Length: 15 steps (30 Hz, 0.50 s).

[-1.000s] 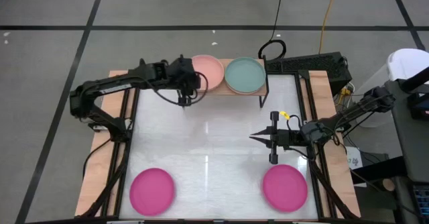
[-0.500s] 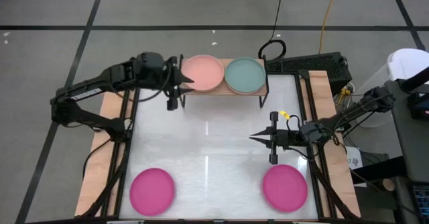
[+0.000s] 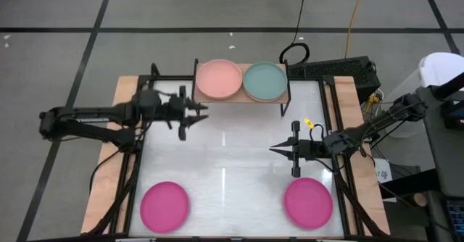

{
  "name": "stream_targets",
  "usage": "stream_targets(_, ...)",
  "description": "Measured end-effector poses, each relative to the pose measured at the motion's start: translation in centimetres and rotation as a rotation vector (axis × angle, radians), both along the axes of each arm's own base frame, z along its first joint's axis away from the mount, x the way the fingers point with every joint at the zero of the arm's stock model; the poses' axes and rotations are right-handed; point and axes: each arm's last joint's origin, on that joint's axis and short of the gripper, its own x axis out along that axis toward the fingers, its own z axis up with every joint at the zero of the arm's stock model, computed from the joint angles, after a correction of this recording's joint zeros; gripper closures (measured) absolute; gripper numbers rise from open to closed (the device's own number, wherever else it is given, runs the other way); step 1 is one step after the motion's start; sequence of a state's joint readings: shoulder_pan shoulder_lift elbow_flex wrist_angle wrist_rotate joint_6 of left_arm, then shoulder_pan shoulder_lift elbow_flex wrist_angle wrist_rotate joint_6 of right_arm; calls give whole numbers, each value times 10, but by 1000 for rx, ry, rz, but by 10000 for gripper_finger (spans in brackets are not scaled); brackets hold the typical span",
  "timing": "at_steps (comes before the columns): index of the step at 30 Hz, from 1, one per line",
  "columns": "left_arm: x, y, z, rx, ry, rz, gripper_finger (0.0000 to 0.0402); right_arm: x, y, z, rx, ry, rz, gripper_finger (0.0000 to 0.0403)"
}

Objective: Place and stack plates onto a shelf
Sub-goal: Stack the right pink plate on the light brown plate

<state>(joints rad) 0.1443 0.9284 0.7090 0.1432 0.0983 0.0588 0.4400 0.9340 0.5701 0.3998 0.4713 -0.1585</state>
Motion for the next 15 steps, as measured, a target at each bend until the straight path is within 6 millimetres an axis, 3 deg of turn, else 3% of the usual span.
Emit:
stream_targets(7,-9,-23,-39,-58,-161,-69,257,3,-2,14,28,61,-18,383)
stream_targets(15,-12,-31,-53,-60,-161,-17,257,6,-8,40,126,249,38,383)
